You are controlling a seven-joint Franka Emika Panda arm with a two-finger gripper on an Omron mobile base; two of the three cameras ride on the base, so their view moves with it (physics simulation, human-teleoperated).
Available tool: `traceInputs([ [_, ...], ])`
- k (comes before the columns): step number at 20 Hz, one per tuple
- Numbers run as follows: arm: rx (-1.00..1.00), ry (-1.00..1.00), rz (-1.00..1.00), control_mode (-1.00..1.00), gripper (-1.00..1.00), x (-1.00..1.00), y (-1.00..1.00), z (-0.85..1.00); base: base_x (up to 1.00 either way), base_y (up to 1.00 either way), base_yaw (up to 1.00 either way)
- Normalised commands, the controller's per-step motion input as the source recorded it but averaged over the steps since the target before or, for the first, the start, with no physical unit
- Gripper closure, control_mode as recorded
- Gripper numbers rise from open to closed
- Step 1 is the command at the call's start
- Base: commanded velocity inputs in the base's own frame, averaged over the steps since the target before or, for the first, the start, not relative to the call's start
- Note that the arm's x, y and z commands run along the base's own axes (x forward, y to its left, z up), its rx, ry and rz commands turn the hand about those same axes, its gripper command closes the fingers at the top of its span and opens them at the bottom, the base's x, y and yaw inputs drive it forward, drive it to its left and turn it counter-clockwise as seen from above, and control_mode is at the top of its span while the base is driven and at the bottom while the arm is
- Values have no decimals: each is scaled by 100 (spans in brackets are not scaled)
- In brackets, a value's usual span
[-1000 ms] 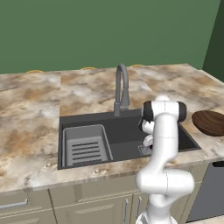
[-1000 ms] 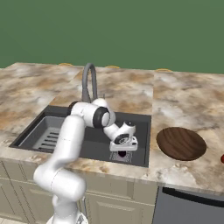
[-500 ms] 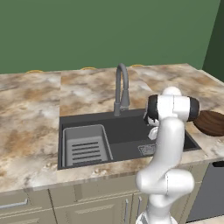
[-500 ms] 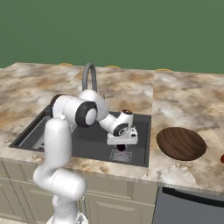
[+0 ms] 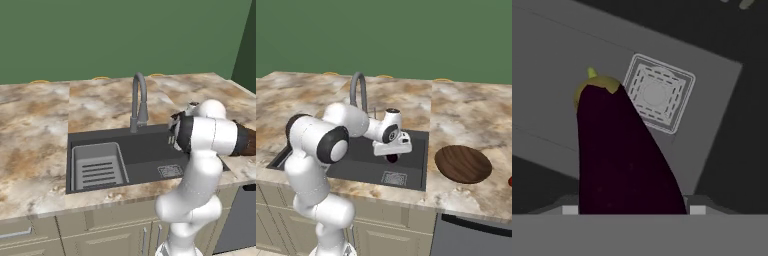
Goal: Pick the eggplant from the sink and place it in the bowl. Then pick the bowl and place it in the microwave. Then close the microwave door and press the start button.
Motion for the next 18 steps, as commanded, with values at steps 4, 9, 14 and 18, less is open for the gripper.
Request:
traceInputs([
  [4, -2, 4, 0, -100, 100, -39, -15, 100, 0, 0, 0],
  [9, 0, 17, -2, -100, 100, -56, -53, 100, 0, 0, 0],
  [14, 2, 15, -1, -100, 100, -48, -95, 94, 0, 0, 0],
  [18, 4, 4, 0, -100, 100, -7, -100, 11, 0, 0, 0],
])
